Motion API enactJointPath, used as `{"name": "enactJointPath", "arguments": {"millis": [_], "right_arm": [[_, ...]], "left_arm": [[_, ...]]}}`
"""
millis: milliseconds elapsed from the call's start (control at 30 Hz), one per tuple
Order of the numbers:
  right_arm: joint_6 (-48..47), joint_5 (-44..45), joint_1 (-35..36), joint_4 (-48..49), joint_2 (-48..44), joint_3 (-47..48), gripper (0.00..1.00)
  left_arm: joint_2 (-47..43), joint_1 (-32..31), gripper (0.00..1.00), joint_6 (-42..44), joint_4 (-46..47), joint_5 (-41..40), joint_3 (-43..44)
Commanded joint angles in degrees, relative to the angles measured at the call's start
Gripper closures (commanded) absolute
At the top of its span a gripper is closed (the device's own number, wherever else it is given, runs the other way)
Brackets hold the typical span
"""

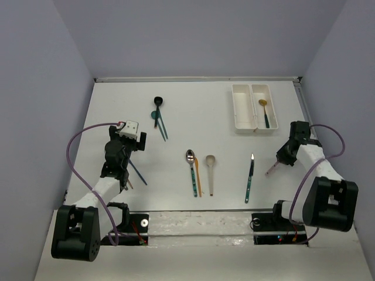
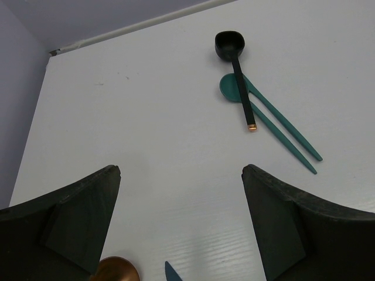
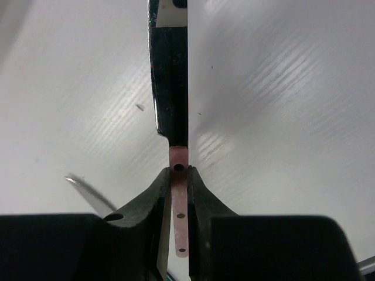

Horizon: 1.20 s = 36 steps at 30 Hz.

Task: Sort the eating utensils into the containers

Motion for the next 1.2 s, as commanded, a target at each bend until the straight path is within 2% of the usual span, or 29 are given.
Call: {"name": "enactJointPath", "arguments": {"millis": [0,167,267,333,433,700,900,1167], "right_arm": [[-2.9,3.5,0.0,2.6,-9.6,4.3,1.0],[-8.7,3.3,1.2,0.8,-12.0,13.2,1.0],[-13.4,7.0,7.1,-2.2,-7.7,22.5,1.0],[-16.7,9.5,14.0,-3.4,-2.1,30.4,1.0],[-19.7,9.8,20.2,-3.7,6.0,40.7,1.0],[-25.1,4.5,23.8,-3.5,29.5,62.5,1.0],[-25.8,5.1,23.8,-3.5,41.7,68.4,1.0],[-26.3,3.7,23.8,-0.7,48.1,64.7,1.0]], "left_arm": [[-0.1,0.5,0.02,0.9,4.6,0.5,0.2],[-0.3,0.7,0.01,1.3,5.0,1.8,-0.2],[-0.5,0.7,0.01,1.5,5.4,2.3,-0.5],[-0.7,0.7,0.01,1.6,5.8,2.4,-1.0],[-1.0,0.8,0.02,1.6,7.2,2.2,-1.8],[-1.2,0.9,0.02,2.8,12.1,4.8,-5.2],[-0.9,0.9,0.02,3.7,13.3,5.7,-6.0],[0.7,0.9,0.02,3.5,12.7,5.5,-4.7]]}}
